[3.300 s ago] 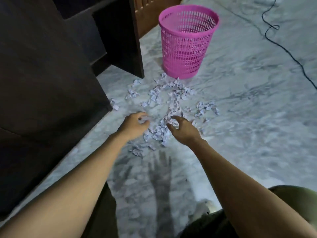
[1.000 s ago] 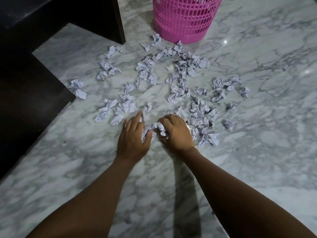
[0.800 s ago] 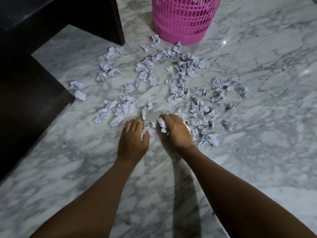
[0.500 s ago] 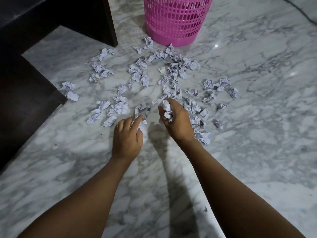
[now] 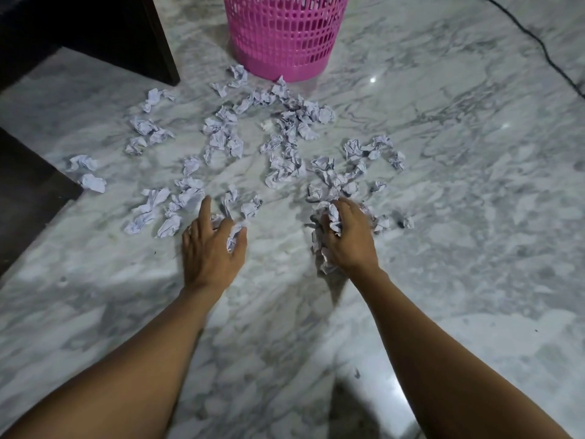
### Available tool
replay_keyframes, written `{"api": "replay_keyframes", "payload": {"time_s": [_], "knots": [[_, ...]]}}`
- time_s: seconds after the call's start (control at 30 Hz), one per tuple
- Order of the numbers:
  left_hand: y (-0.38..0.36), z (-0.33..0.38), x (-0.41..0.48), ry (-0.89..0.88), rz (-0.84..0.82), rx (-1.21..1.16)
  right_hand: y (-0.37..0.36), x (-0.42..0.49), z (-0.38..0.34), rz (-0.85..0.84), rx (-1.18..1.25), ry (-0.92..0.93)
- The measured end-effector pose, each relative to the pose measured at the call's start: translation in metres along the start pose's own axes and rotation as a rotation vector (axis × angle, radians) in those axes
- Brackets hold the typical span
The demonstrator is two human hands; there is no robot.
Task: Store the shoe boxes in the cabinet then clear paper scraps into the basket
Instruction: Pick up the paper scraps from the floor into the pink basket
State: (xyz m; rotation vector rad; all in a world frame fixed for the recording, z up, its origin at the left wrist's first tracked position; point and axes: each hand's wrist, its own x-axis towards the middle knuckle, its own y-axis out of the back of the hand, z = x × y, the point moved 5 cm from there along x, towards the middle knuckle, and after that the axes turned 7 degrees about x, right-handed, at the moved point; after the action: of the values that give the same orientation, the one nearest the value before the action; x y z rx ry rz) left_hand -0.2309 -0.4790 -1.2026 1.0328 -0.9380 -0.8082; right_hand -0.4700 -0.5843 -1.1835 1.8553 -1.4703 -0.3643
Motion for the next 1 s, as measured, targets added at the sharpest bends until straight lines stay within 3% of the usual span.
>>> {"api": "replay_keyframes", "payload": {"time_s": [0.17, 0.33, 0.4, 0.57, 0.73, 1.0], "knots": [[-0.001, 0.004, 0.004, -0.028, -0.022, 0.028, -0.001, -0.005, -0.003, -0.109, -0.043, 0.067], [-0.004, 0.012, 0.012, -0.124, -0.074, 0.191, -0.003, -0.016, -0.009, -0.363, -0.153, 0.028], [-0.007, 0.011, 0.014, -0.106, -0.122, 0.191, -0.008, -0.022, -0.011, -0.393, -0.241, 0.051], [-0.003, 0.014, 0.012, -0.119, -0.045, 0.132, -0.020, -0.031, -0.015, -0.163, -0.207, 0.255], [-0.007, 0.015, 0.012, -0.117, 0.002, 0.124, -0.024, -0.040, -0.014, -0.160, -0.216, 0.153], [-0.007, 0.023, 0.014, -0.169, 0.137, -0.013, -0.026, -0.029, -0.022, 0.014, -0.144, 0.110]]}}
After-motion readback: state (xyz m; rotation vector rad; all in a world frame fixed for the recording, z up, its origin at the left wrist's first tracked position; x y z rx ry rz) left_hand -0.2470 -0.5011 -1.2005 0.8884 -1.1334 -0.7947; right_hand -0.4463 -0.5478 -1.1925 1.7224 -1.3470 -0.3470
